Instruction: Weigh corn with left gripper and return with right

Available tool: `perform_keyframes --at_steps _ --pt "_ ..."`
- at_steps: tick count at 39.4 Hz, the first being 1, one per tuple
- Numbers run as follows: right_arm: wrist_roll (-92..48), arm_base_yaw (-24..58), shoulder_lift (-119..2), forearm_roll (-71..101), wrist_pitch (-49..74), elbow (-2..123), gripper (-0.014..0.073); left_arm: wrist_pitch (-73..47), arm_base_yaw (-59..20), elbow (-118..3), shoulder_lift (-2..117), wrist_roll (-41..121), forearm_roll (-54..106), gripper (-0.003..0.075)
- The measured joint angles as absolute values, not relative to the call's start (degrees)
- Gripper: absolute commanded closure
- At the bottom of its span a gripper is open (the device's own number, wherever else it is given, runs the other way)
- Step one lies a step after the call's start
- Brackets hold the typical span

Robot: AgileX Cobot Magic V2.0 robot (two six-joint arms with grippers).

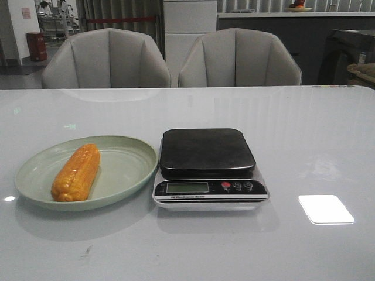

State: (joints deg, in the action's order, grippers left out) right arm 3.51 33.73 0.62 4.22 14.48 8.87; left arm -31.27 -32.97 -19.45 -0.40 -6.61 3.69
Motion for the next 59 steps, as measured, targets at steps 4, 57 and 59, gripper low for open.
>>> perform_keyframes --at_steps 4,57,59 --pt "3.51 33.73 0.62 4.22 14.48 8.87 0.0071 -31.27 -32.97 -19.45 -0.40 -6.61 3.69 0.0607" --pt "3.51 33.73 0.62 4.13 17.66 8.84 0.0427 -23.39 -22.58 -0.94 -0.40 -6.61 -3.58 0.0607" --pt "3.51 33.73 0.62 4.13 17.66 8.84 0.0427 -20.67 -19.79 -0.43 -0.40 -6.61 -3.81 0.0607"
